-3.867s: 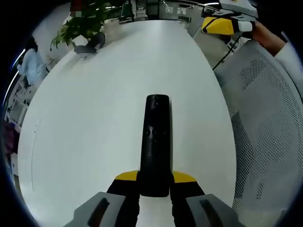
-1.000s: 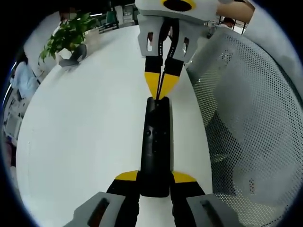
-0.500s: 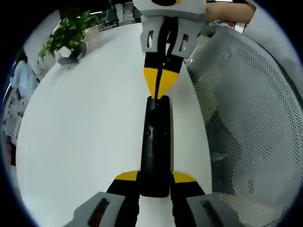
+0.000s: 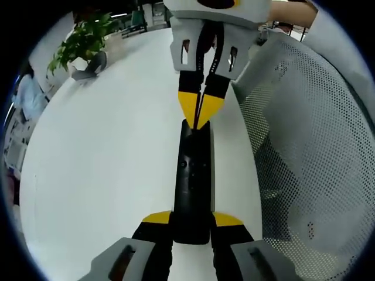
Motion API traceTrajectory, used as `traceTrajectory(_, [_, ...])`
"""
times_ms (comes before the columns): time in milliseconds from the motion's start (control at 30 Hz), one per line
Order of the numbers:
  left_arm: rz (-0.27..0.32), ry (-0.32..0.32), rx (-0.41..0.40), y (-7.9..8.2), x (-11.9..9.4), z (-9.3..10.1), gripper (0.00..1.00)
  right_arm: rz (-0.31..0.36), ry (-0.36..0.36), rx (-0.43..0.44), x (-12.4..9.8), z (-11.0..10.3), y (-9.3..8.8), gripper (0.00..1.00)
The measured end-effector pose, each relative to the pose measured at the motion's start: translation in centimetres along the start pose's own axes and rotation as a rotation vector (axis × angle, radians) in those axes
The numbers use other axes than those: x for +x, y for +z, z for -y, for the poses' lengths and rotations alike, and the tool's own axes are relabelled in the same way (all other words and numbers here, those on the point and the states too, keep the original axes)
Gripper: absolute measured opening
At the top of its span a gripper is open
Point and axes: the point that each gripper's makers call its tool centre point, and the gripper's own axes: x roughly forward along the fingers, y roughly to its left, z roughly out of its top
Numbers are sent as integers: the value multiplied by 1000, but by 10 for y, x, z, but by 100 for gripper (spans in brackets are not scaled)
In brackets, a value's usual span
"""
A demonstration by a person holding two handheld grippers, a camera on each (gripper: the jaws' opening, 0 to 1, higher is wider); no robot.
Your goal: Press the specified remote control buttons in sequence, fully releasing each button before pressing the next.
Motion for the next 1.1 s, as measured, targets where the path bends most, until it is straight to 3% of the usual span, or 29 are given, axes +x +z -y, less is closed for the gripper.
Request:
traceTrajectory(100, [10,2,-5,0,0,0,24,7,-5,9,-1,2,0,0])
traceTrajectory(267, [25,12,-20,0,0,0,24,170,-1,219,-3,6,4,0])
traceTrajectory(400, [24,13,-22,0,0,0,24,158,-20,128,-3,6,6,0])
traceTrajectory(767, [24,12,-21,0,0,0,24,96,8,-2,4,3,11,0])
traceTrajectory(967, [29,9,-12,0,0,0,24,-2,10,-168,7,3,12,0])
traceTrajectory(1100, [31,9,-12,0,0,-1,24,-18,1,-149,7,2,13,0])
